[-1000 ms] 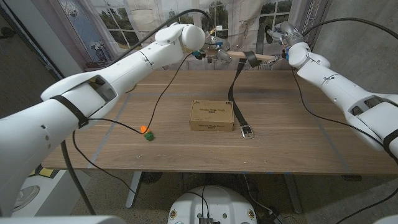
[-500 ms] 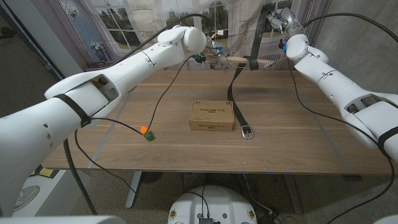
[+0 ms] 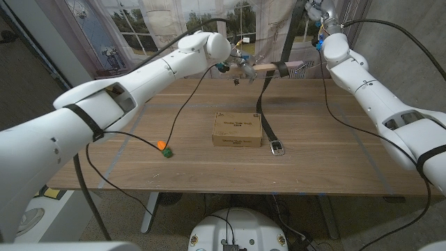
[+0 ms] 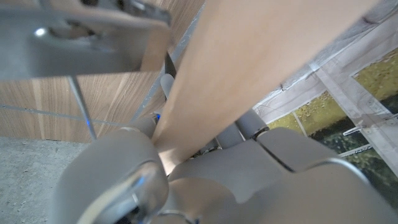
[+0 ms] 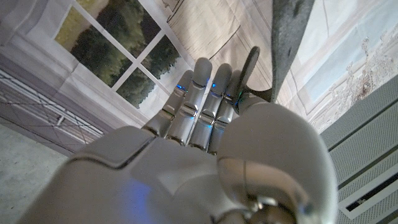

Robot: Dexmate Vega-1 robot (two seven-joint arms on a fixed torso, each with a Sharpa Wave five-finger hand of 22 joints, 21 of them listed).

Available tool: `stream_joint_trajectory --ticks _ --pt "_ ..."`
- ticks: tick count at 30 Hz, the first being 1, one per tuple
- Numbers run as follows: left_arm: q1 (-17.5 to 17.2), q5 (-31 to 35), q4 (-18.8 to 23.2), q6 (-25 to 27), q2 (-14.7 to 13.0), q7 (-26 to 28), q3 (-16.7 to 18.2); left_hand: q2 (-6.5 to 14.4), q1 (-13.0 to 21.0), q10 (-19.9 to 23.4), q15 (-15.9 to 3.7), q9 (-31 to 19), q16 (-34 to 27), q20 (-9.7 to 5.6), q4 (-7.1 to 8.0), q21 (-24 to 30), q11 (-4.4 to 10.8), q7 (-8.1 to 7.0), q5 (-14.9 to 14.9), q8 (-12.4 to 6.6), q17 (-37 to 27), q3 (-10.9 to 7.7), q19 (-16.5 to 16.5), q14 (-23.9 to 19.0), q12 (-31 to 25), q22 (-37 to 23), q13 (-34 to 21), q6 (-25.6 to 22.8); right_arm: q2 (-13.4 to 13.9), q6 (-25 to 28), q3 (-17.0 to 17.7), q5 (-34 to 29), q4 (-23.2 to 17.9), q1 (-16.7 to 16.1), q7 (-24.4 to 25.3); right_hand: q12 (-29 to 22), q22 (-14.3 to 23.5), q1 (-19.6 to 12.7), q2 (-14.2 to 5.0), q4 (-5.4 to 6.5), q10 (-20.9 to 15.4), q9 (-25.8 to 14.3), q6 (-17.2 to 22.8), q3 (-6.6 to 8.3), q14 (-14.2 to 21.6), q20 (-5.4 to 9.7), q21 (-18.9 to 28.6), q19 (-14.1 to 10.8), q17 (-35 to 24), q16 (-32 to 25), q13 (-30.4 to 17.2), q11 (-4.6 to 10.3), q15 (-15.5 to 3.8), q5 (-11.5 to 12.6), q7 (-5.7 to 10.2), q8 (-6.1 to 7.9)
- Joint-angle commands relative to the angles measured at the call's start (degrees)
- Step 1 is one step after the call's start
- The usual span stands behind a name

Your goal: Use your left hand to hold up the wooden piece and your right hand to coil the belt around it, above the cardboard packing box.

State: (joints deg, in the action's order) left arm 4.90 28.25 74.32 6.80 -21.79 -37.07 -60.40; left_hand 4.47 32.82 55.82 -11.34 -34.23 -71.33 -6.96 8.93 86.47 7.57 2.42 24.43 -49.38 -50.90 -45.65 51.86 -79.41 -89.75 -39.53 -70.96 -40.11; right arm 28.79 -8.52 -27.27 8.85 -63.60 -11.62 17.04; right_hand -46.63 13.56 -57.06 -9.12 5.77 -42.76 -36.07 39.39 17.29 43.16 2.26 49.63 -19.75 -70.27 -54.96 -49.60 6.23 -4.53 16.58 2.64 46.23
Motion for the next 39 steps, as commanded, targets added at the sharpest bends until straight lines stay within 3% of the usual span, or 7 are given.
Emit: stream_joint_trajectory --ticks 1,14,27,30,39 --pt "1.34 0.26 -5.33 -1.08 1.96 1.43 -1.12 -0.49 0.13 0.13 0.10 -0.07 0.17 -2.24 0.04 0.49 0.35 0.10 0.22 -0.28 -0.18 -0.59 -0.24 -0.14 -0.10 -0.06 -0.06 0.14 0.81 -3.02 5.09 7.03 -5.65 -3.39 -2.04 -0.17 0.00 -2.11 -1.44 -0.13 0.46 0.00 0.46 0.60 0.01 2.95 0.45 0.06 -0.17 -0.49 0.05 1.13 -8.08 0.51 0.00 0.45" --pt "1.31 3.17 -7.23 5.54 3.60 7.15 -1.77 0.76 0.41 0.79 -0.04 0.11 0.29 -2.75 0.00 1.71 -0.50 1.57 0.23 -0.83 0.26 -1.07 1.05 -0.51 -0.15 0.24 -0.01 -0.10 2.90 -8.59 9.88 14.26 -11.68 -10.77 -6.26 -0.33 -0.25 -2.20 -1.42 -0.11 0.35 0.27 0.54 0.58 0.10 2.95 1.11 0.14 -0.15 -0.83 -0.05 1.15 -8.06 0.60 -0.03 0.49" --pt "0.54 1.18 -11.24 13.81 7.21 15.45 -0.10 4.17 0.76 2.72 -0.14 -1.98 -1.56 -3.00 0.18 3.38 -0.99 4.66 -1.09 -2.93 -0.33 -1.56 3.14 -1.87 -0.27 -3.54 -0.04 -0.44 5.03 -13.60 14.11 20.01 -16.57 -19.54 -9.73 -0.42 -0.46 -2.25 -1.37 -0.12 0.28 0.41 0.57 0.53 0.14 3.01 1.59 0.29 -0.16 -1.11 -0.09 1.21 -8.06 0.62 0.06 0.55" --pt "0.54 0.62 -11.85 15.06 7.83 17.69 -0.02 4.36 0.74 2.86 -0.13 -2.00 -2.00 -2.97 0.18 3.15 -0.83 4.63 -1.39 -3.05 -0.55 -1.51 3.28 -1.81 -0.27 -3.69 -0.06 -0.40 5.85 -16.14 14.34 20.82 -16.58 -21.91 -12.55 -0.43 -0.51 -2.24 -1.36 -0.09 0.28 0.38 0.54 0.50 0.09 3.05 1.70 0.35 -0.14 -1.14 -0.08 1.22 -8.05 0.62 0.09 0.60" --pt "1.95 -2.33 -15.53 15.02 9.84 21.29 -0.09 4.67 0.69 2.97 -0.19 -2.15 -2.76 -2.99 0.17 3.13 -0.87 4.55 -2.16 -3.45 -0.73 -1.37 3.43 -1.70 -0.23 -5.02 -0.07 -0.28 7.23 -19.82 15.54 22.34 -15.76 -29.77 -14.97 -0.46 -0.67 -2.20 -1.32 -0.02 0.47 0.33 0.39 0.44 -0.12 3.11 2.03 0.69 -0.13 -1.23 -0.18 1.07 -8.05 0.64 0.12 0.68"
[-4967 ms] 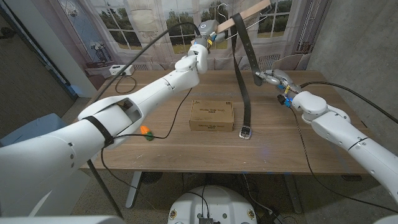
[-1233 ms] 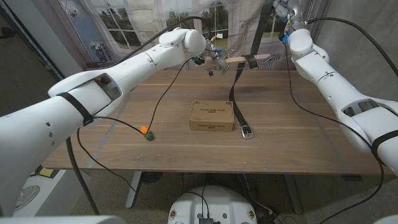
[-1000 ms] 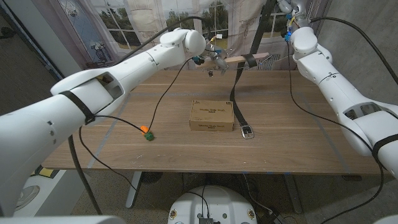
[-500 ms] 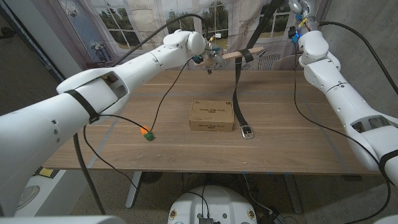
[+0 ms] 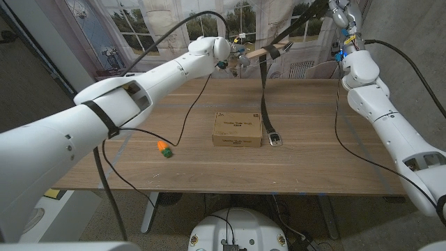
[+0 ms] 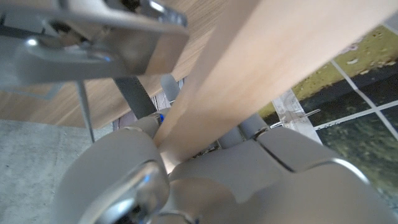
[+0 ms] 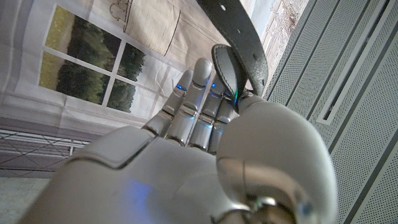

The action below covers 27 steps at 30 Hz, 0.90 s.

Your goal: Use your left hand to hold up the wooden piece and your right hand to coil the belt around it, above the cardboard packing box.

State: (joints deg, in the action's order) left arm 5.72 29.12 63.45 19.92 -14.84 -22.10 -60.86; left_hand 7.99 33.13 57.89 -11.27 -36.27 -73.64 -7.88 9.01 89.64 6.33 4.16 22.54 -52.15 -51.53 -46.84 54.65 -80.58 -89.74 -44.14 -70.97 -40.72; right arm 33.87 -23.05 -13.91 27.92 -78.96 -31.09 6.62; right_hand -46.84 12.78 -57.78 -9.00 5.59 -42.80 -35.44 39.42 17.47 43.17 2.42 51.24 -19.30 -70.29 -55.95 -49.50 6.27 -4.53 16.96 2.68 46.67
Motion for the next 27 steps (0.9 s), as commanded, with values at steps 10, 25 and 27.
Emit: stream_joint_trajectory --ticks 10,25,27 --pt "4.56 -5.75 -10.11 -2.43 5.46 7.87 -0.79 1.24 0.36 0.95 -0.27 0.48 -1.16 -2.11 0.05 -0.17 0.69 2.70 -1.11 -0.82 -0.11 -0.13 0.66 -0.45 -0.24 -1.47 -0.07 0.27 3.31 -4.53 1.31 6.08 3.23 -16.01 -8.88 0.04 -0.09 -1.44 -1.45 0.27 1.16 0.19 0.28 0.21 -0.60 2.88 0.70 1.02 -0.06 -0.19 -0.15 0.94 -8.01 0.28 -0.02 0.06" --pt "5.18 2.16 -2.19 -3.82 2.90 15.14 -5.26 0.82 0.02 0.83 -0.26 1.04 -1.55 -2.27 0.21 -0.75 1.13 1.76 -1.97 -1.12 0.14 -0.20 0.30 0.11 -0.32 -2.09 -0.09 0.80 4.56 -1.62 -0.75 4.27 2.65 -21.00 -7.33 0.11 -0.31 -1.62 -1.56 0.25 1.29 0.43 0.15 0.31 -1.24 2.74 1.16 1.81 -0.03 -0.14 0.02 0.44 -7.99 0.34 -0.20 0.05" --pt "4.80 4.51 -0.32 -4.18 2.09 16.64 -6.06 0.75 -0.09 0.68 -0.24 1.25 -1.43 -2.29 0.20 -0.81 0.99 1.72 -2.06 -1.22 0.38 -0.26 0.23 0.21 -0.27 -2.19 -0.09 0.81 4.73 -1.53 -0.92 3.95 2.41 -21.28 -7.19 0.03 -0.34 -1.64 -1.58 0.25 1.45 0.53 0.18 0.33 -1.28 2.70 1.25 1.86 -0.03 -0.15 -0.18 0.44 -7.99 0.35 -0.22 0.03"
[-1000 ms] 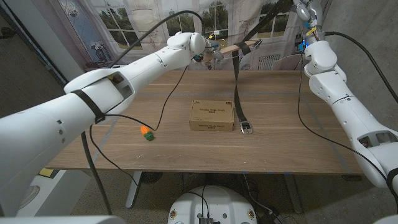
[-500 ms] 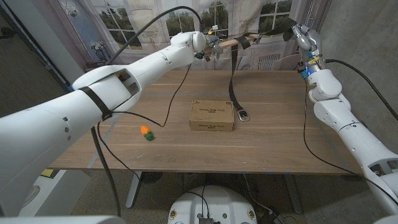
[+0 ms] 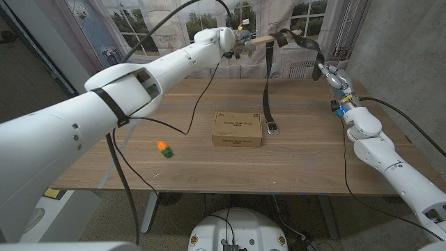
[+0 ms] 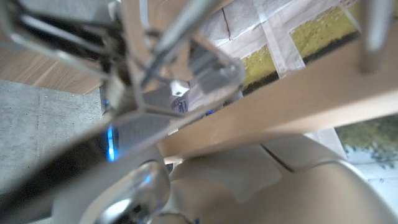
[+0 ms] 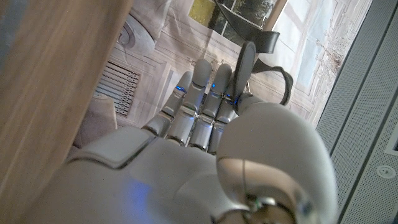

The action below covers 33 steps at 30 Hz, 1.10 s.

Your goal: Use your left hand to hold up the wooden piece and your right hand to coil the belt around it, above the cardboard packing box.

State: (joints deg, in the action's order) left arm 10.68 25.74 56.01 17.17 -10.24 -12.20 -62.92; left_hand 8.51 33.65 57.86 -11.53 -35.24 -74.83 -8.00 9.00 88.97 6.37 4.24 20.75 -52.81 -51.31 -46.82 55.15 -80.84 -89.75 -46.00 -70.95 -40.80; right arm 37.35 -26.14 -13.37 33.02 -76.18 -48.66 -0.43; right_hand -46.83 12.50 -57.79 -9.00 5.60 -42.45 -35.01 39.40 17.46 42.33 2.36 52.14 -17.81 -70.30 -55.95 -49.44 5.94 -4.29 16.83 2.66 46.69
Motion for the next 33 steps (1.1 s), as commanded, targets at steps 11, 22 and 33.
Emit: stream_joint_trajectory --ticks 11,22,33 --pt "-4.52 16.42 14.07 0.06 -4.86 14.38 -3.13 0.07 -0.92 0.71 0.09 0.42 -0.46 -2.26 0.18 -0.61 1.04 1.49 -0.45 -1.02 0.30 -0.36 -0.14 0.21 -0.24 0.44 -0.10 0.97 3.07 3.99 -4.18 -2.38 -0.46 -3.21 -3.90 0.16 -0.22 -1.72 -1.63 0.28 1.04 0.20 0.06 0.39 -0.69 2.69 0.75 0.78 0.00 -0.20 0.15 0.62 -8.22 0.48 -0.28 0.05" --pt "-8.98 14.98 15.23 -2.95 -4.82 22.13 1.66 0.21 -1.17 1.09 0.05 0.52 -0.91 -2.22 0.20 -0.42 0.67 1.57 -0.61 -1.58 0.25 -0.53 0.02 0.29 -0.29 0.05 -0.10 0.94 5.62 11.89 -11.56 -11.82 -0.54 2.48 -5.68 0.13 -0.36 -1.79 -1.67 0.31 1.38 0.41 0.00 0.45 -0.92 2.64 0.99 1.37 0.02 -0.23 0.02 0.33 -8.19 0.46 -0.47 0.04" --pt "-9.20 8.03 15.71 -15.79 -7.57 17.74 5.27 0.09 -1.52 0.84 0.12 0.82 -1.18 -2.15 0.29 -0.09 1.05 1.55 -0.67 -1.89 0.31 -0.63 -0.17 0.32 -0.24 -1.12 -0.12 1.06 2.33 14.47 -16.53 -18.16 7.56 11.65 -5.73 0.16 -0.47 -1.88 -1.70 0.31 1.49 0.50 -0.13 0.50 -1.06 2.57 1.28 1.63 0.00 -0.33 0.13 0.23 -8.15 0.46 -0.53 0.06"
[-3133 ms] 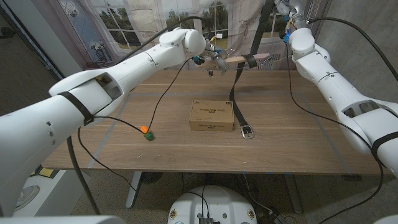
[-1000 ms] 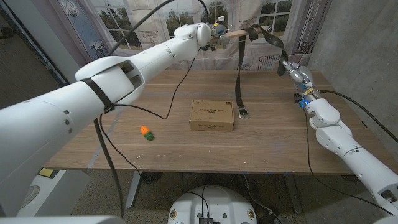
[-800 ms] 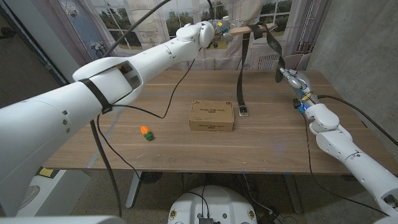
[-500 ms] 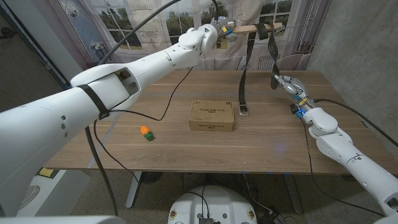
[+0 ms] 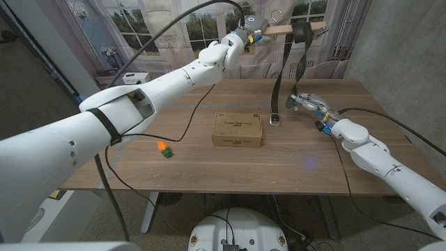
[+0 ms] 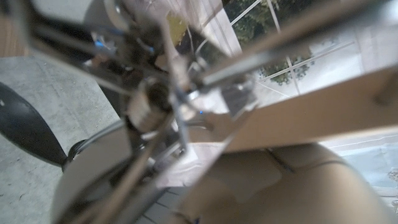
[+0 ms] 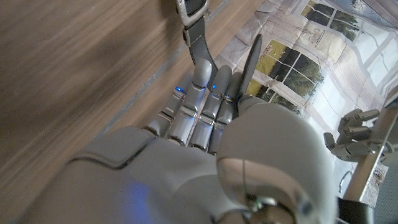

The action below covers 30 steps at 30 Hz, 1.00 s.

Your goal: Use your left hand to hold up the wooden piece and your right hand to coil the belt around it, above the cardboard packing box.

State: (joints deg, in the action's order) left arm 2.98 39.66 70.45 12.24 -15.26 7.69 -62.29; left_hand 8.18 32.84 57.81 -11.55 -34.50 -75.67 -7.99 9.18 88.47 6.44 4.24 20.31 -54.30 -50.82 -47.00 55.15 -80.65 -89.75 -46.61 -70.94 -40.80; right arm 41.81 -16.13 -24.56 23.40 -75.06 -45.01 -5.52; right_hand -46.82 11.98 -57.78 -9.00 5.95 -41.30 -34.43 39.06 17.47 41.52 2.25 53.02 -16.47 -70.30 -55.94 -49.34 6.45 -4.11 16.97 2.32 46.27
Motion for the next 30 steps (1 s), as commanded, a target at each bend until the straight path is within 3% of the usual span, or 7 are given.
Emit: stream_joint_trajectory --ticks 1,10,22,30 --pt "-1.41 -6.32 1.41 -11.55 -2.76 -3.17 4.81 0.37 -0.78 0.89 0.16 0.09 -0.40 -2.10 0.12 0.36 0.88 1.54 -0.23 -0.46 -0.18 -0.47 -0.22 0.10 -0.25 -0.54 -0.13 1.14 -2.47 4.50 -5.71 -9.14 7.53 9.00 -0.53 0.17 0.05 -1.90 -1.69 -0.05 0.23 -0.08 0.21 0.49 -0.26 2.70 0.44 0.31 0.01 -0.35 0.15 -0.19 -8.33 0.32 -0.15 0.50" --pt "-1.39 -8.78 3.29 -14.48 -4.37 -11.11 6.15 0.13 -0.99 0.76 0.23 0.77 0.07 -1.90 -0.03 -0.18 0.57 1.43 -0.14 -0.52 0.59 -0.55 -0.38 0.44 -0.25 0.36 -0.11 1.08 -4.26 4.40 -7.00 -12.14 14.42 15.07 1.78 0.17 -0.05 -1.92 -1.66 0.00 0.28 0.05 0.05 0.47 -0.29 2.73 0.79 0.35 0.00 -0.50 0.25 -0.18 -8.32 0.31 -0.27 0.48" --pt "-1.44 -12.20 5.38 -15.73 -5.81 -20.71 7.67 -0.14 -1.20 0.41 0.27 1.61 -0.11 -1.67 -0.13 -0.36 0.54 1.43 0.05 -0.61 0.76 -0.68 -0.49 0.43 -0.21 1.08 -0.12 1.00 -3.75 7.32 -6.39 -13.37 16.23 17.22 7.08 -0.06 -0.15 -1.84 -1.60 0.14 0.19 0.07 0.04 0.38 -0.37 2.77 1.21 0.36 0.01 -0.63 0.12 -0.09 -8.31 0.33 -0.23 0.59" --pt "-1.51 -13.74 6.26 -16.09 -6.13 -24.61 8.22 -0.26 -1.30 0.35 0.26 2.08 -0.13 -1.56 -0.18 -0.42 0.47 1.39 0.15 -0.67 0.94 -0.71 -0.61 0.34 -0.25 1.58 -0.11 0.92 -5.26 6.75 -7.83 -15.74 20.89 22.38 8.62 -0.10 -0.22 -1.82 -1.56 0.19 0.12 0.12 0.01 0.33 -0.42 2.88 1.44 0.40 0.01 -0.70 0.22 -0.01 -8.31 0.35 -0.15 0.64"
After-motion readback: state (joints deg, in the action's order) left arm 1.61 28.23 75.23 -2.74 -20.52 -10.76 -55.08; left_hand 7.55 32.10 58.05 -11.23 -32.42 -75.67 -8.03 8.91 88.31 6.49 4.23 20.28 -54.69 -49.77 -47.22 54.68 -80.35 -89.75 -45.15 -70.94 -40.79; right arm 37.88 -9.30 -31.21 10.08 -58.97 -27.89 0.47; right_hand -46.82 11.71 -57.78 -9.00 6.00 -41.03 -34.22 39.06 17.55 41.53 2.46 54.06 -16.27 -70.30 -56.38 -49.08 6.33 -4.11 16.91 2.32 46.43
